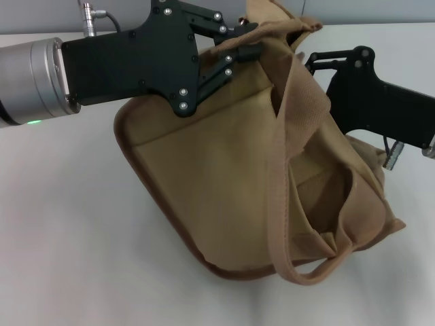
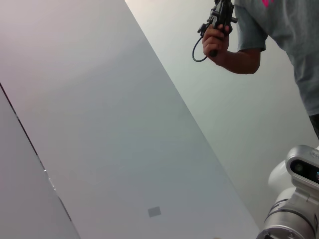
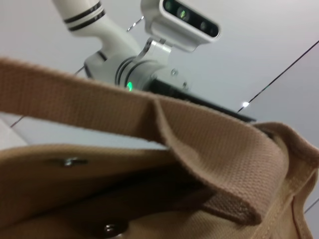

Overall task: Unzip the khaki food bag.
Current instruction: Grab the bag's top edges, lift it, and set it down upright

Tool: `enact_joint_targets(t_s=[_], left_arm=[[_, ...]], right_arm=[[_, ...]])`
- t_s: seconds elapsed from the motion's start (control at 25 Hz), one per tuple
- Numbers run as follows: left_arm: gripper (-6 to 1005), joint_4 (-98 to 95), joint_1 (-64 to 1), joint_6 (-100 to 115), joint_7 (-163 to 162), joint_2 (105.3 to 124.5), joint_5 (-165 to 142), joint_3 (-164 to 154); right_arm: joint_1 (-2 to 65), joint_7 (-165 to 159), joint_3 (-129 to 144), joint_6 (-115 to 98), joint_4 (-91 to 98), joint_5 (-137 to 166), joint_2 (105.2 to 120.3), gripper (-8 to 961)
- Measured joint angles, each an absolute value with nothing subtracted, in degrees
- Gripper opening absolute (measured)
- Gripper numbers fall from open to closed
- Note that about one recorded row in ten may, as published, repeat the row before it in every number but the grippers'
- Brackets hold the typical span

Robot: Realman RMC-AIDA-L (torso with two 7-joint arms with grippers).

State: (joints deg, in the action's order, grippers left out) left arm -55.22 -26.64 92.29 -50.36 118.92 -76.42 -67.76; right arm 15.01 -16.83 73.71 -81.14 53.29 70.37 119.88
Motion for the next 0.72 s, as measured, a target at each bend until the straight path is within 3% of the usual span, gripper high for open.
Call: enact_joint_targets(t_s=[0.56,0.72], left_arm=[[94,-54.4,-26.7,92.2,-49.9,118.95,-75.5,-67.5],[94,-54.1,-26.6,92.1,-49.8,118.94,-74.9,-67.3]], right_arm=[[13.8,-16.8,73.8,-82.1,50.6,66.1,119.79,4],[12.7,-16.9,73.3,-83.5,50.4,66.1,119.66,3]])
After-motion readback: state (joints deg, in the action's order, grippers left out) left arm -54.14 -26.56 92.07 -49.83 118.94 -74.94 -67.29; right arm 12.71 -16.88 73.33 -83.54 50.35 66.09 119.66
